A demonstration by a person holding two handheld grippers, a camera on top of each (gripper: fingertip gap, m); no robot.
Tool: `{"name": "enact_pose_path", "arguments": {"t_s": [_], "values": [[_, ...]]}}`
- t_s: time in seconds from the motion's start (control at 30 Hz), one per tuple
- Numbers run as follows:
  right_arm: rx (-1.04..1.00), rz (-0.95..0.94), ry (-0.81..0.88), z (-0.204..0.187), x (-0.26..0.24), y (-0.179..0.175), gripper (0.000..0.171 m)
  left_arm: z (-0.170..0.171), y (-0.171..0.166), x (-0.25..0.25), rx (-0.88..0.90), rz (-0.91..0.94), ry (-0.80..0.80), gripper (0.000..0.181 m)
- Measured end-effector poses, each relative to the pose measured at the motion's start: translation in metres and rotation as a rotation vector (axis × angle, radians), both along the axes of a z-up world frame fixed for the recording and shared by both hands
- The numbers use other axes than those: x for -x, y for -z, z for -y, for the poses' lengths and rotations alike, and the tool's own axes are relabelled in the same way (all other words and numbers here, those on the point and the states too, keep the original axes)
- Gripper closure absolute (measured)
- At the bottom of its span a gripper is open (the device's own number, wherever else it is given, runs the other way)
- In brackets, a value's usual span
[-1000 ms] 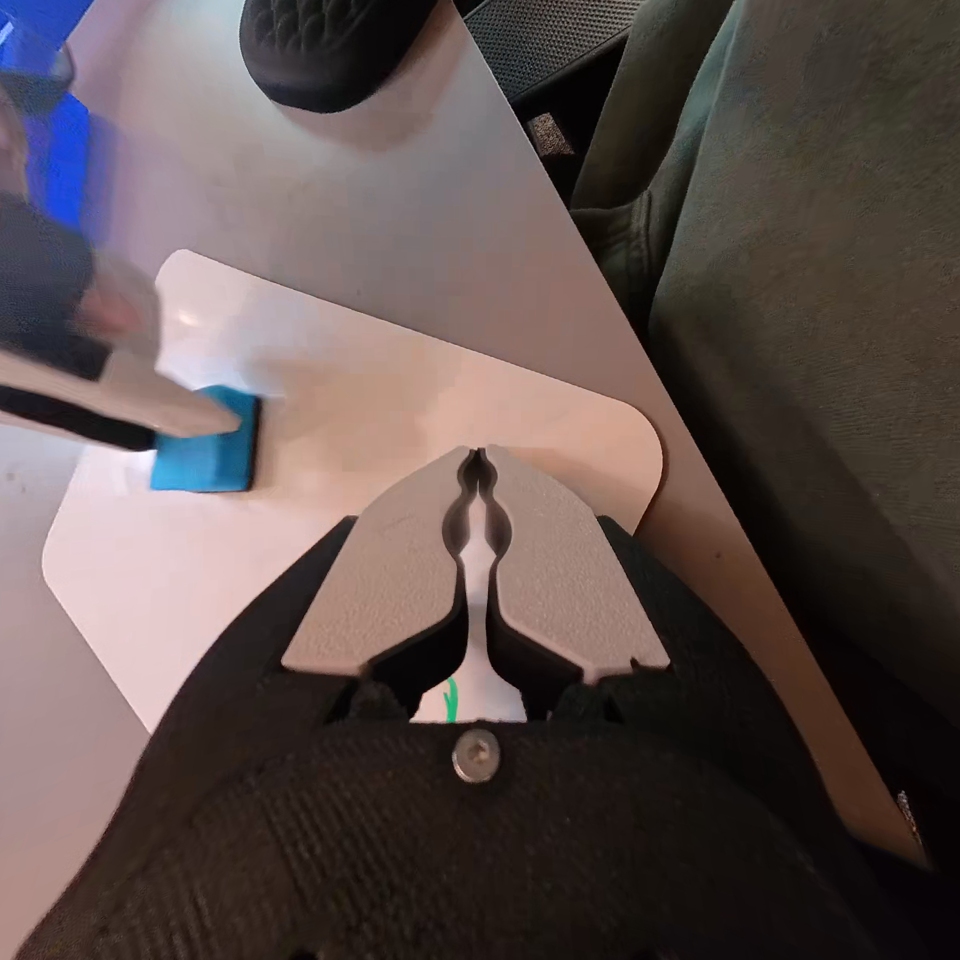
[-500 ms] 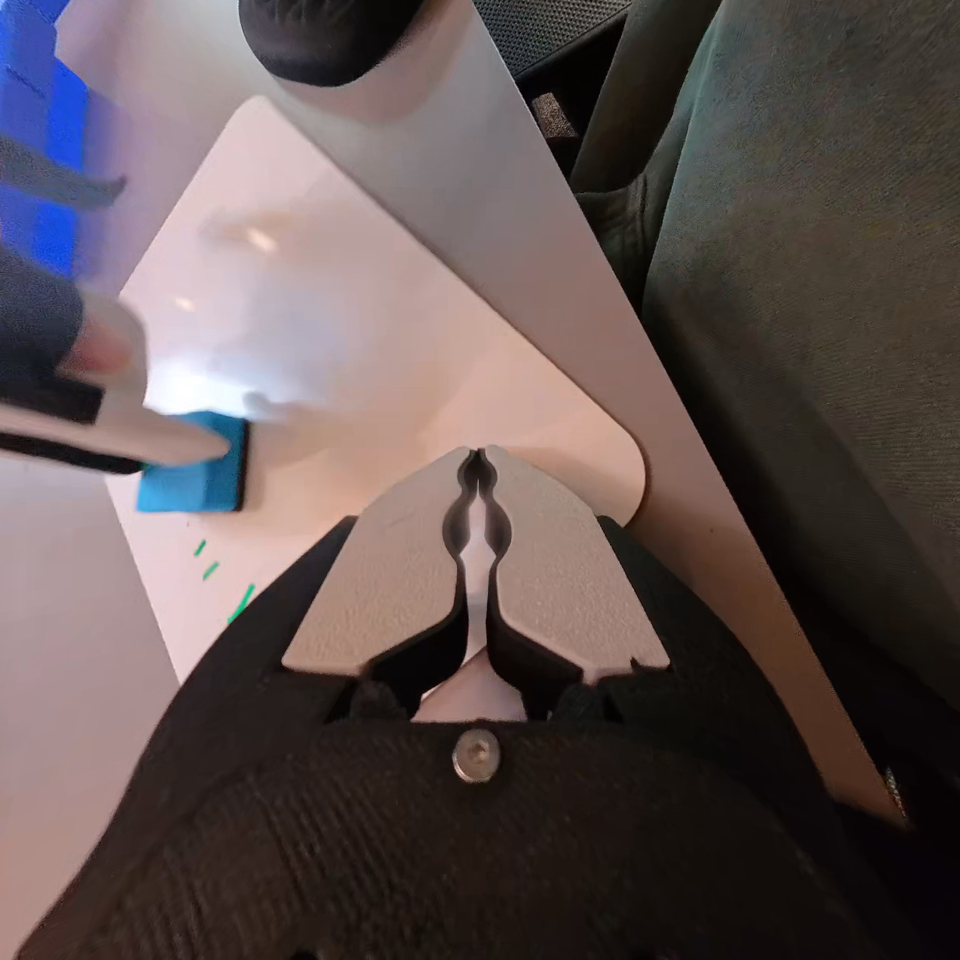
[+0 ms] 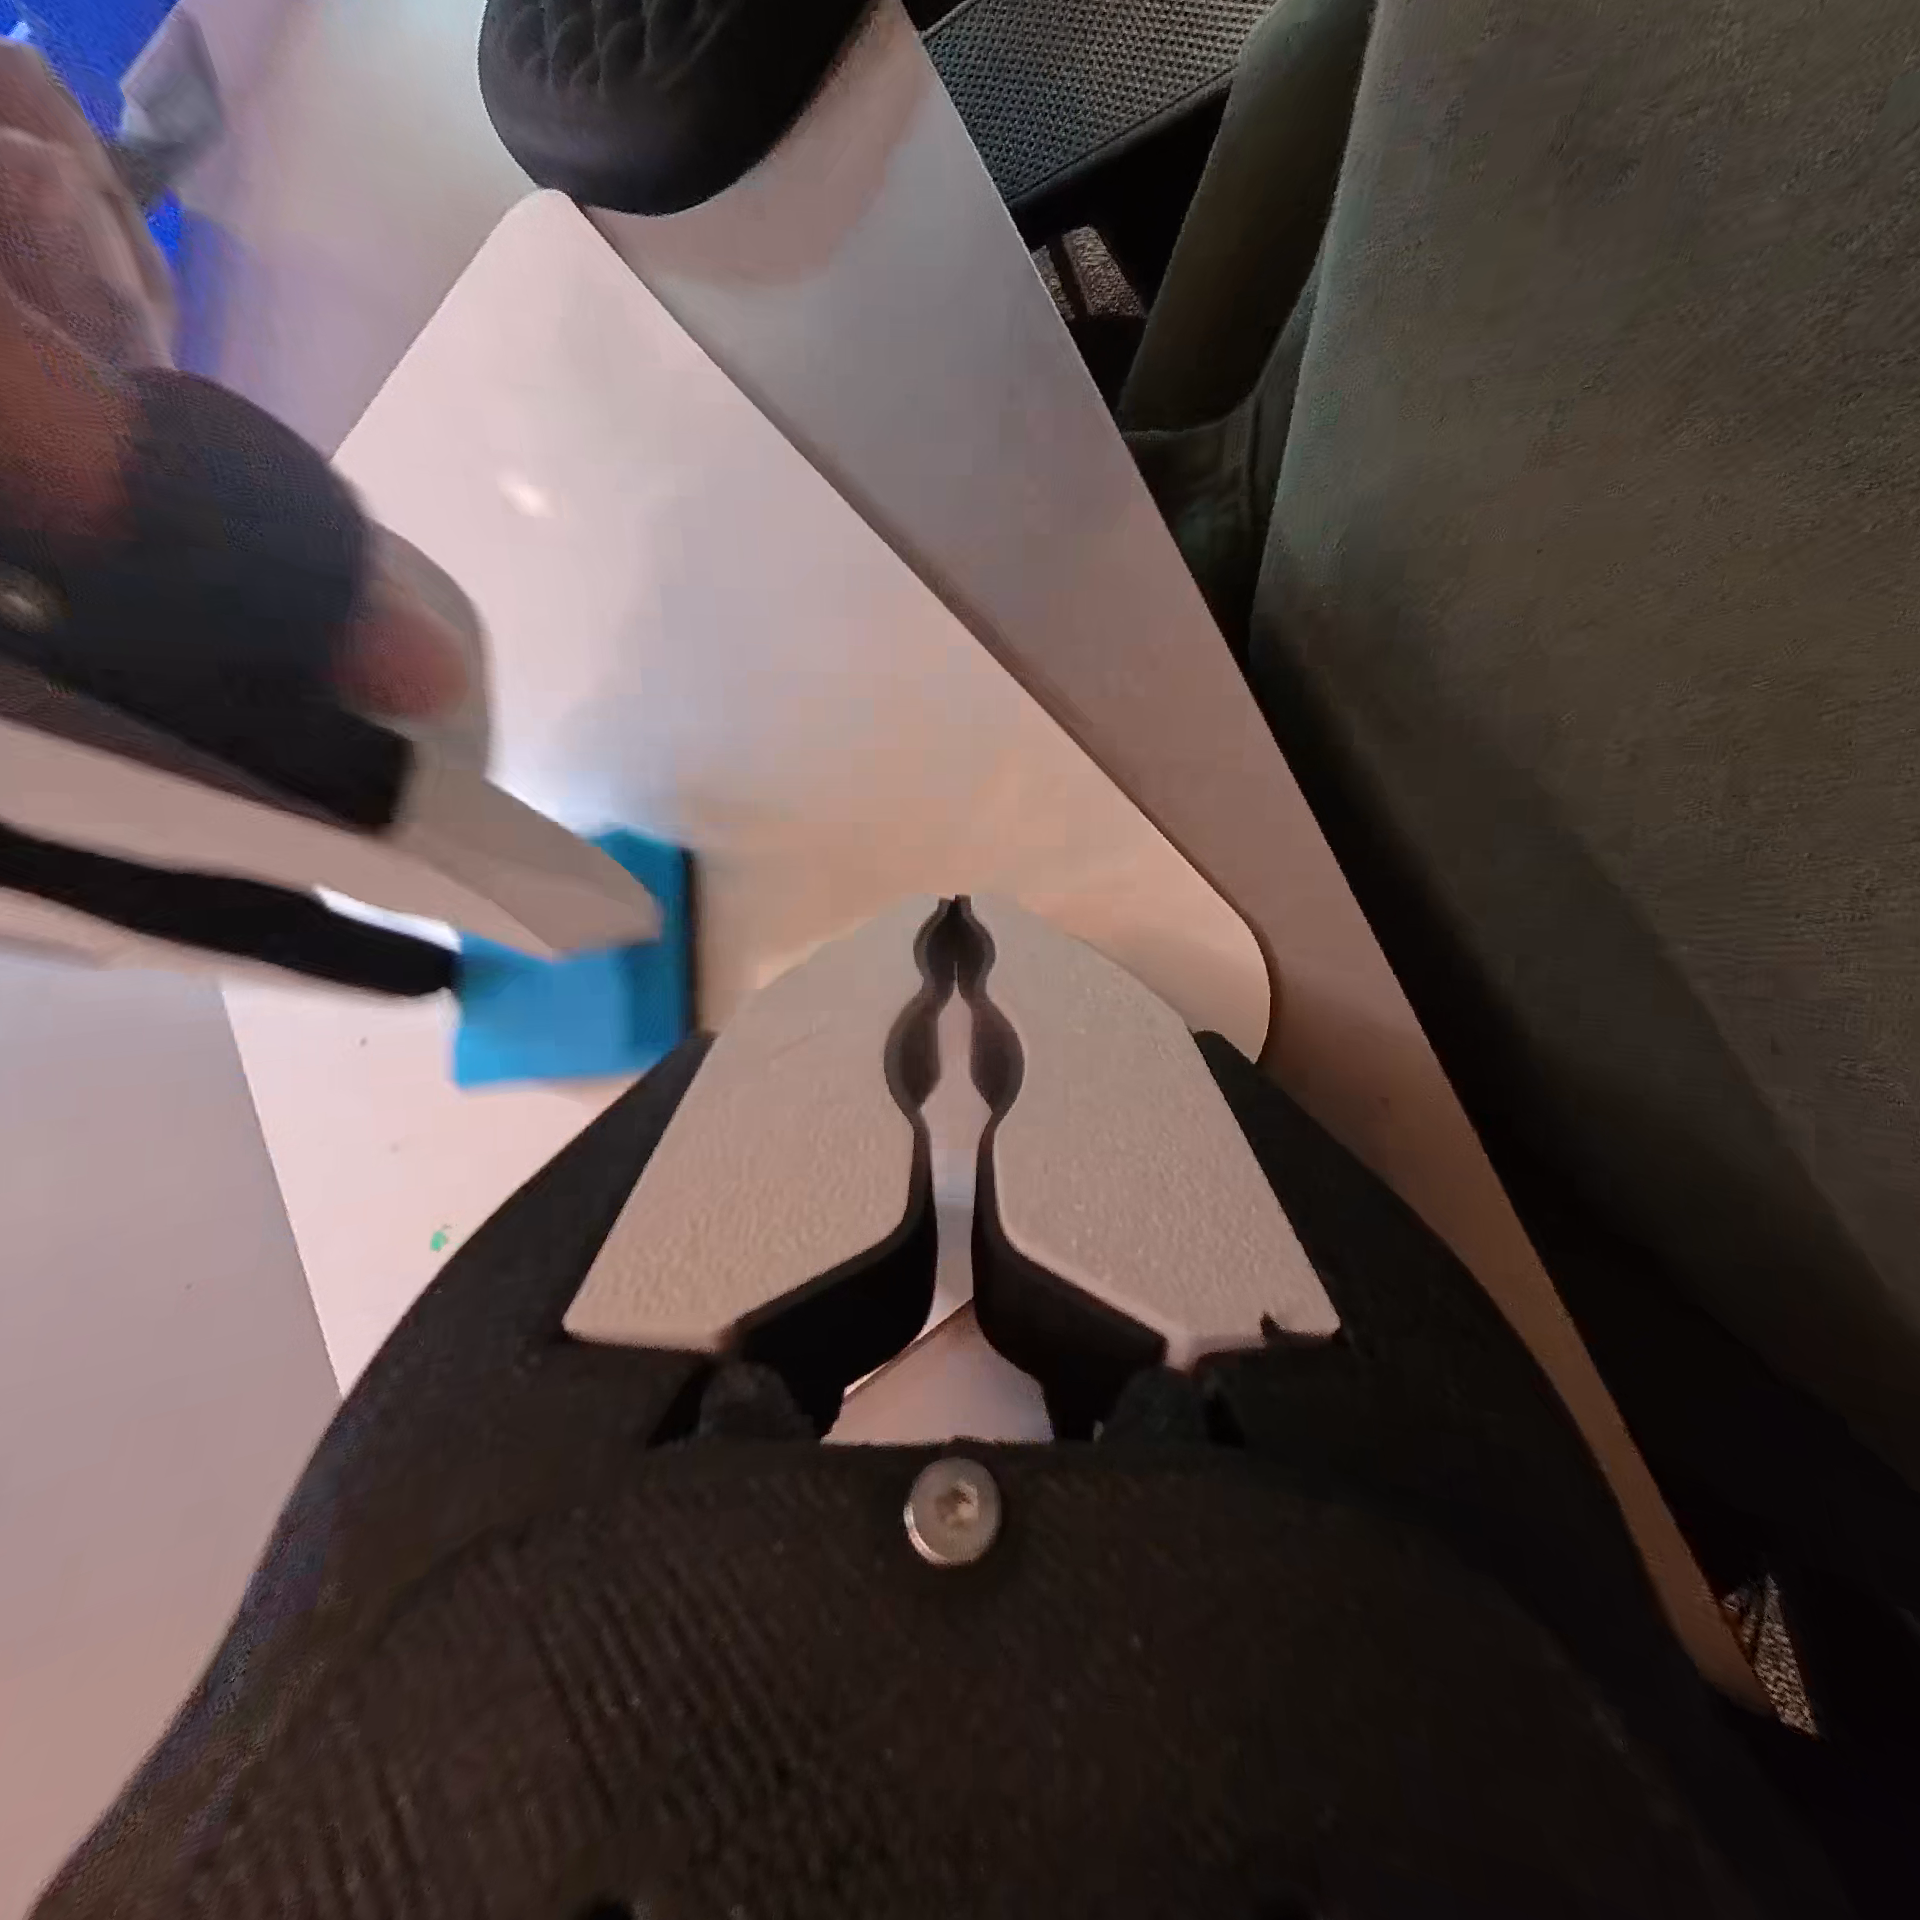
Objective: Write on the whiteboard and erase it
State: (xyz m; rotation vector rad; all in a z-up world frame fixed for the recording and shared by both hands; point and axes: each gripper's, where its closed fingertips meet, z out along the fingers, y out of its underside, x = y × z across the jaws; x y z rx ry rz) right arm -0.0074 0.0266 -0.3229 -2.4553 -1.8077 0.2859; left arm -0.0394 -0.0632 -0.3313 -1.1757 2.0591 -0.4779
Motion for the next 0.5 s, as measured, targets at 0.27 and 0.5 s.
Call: {"name": "enact_pose_path", "arguments": {"t_s": [0.27,0.5], "values": [[-0.092,0.037,0.15,-0.089,0.003,0.0,0.122,0.002,0.0,-0.002,-0.033,0.008,-0.008,0.181],[-0.014,-0.019,-0.119,0.006,0.041,0.001,0.122,0.002,0.0,-0.002,-0.013,0.014,-0.001,0.181]]}}
